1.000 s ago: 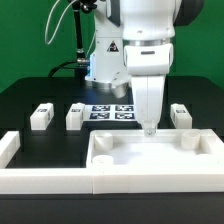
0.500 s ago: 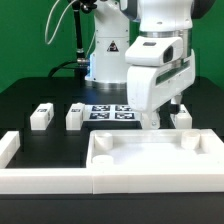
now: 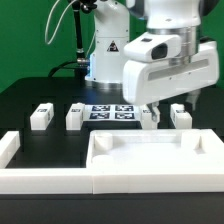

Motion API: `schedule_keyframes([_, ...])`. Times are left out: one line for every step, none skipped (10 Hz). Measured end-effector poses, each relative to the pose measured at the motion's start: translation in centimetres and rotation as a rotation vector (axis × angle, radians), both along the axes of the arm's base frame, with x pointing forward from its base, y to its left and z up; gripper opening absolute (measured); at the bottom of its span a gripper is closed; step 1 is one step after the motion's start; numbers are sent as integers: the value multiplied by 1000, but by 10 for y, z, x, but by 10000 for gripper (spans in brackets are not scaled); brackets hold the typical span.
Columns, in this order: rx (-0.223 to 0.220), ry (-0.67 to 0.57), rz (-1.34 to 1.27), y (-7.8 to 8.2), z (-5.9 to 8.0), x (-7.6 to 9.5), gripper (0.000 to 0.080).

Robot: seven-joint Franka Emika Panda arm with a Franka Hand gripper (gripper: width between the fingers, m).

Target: Assemble desk

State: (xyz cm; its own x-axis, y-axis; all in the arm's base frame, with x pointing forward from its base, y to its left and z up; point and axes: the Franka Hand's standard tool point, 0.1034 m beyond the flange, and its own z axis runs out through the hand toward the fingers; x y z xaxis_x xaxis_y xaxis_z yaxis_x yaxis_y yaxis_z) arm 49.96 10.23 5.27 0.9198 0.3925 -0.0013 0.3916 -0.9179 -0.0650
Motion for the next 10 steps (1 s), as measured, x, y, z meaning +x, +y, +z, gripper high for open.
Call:
schedule_keyframes([1, 20, -122, 9, -3, -4, 648])
schedule_keyframes([7, 40, -250, 16, -7, -6, 648])
schedule_keyframes([22, 50, -317, 16, -8, -4, 648])
schedule_keyframes([23, 49, -283, 16, -8, -4, 648])
schedule_keyframes([16, 75, -280, 16, -9, -6, 648])
schedule_keyframes([4, 113, -303, 18, -9, -10, 648])
schedule_keyframes([-32, 220, -322, 22, -7, -16, 648])
schedule_keyframes([-73, 337, -331, 29, -4, -18, 648])
schedule_keyframes([-91, 405, -317, 35, -5, -15, 648])
schedule_keyframes([-97, 455, -298, 32, -11, -19, 648])
